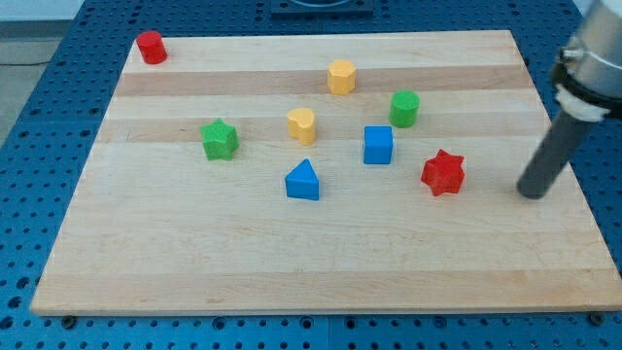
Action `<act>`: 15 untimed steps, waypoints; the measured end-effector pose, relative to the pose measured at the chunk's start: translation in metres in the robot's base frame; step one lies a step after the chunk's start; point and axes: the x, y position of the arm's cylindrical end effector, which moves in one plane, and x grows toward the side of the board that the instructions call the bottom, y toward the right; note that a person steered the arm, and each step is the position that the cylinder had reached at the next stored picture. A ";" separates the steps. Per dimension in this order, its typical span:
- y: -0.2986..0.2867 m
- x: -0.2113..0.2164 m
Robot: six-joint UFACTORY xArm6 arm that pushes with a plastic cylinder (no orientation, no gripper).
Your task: Move the red star to the top center of the board
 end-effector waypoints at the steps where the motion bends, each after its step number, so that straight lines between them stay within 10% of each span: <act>1: -0.046 -0.011; 6: -0.208 -0.022; 9: -0.236 -0.098; 13: -0.298 -0.049; 15: -0.295 -0.093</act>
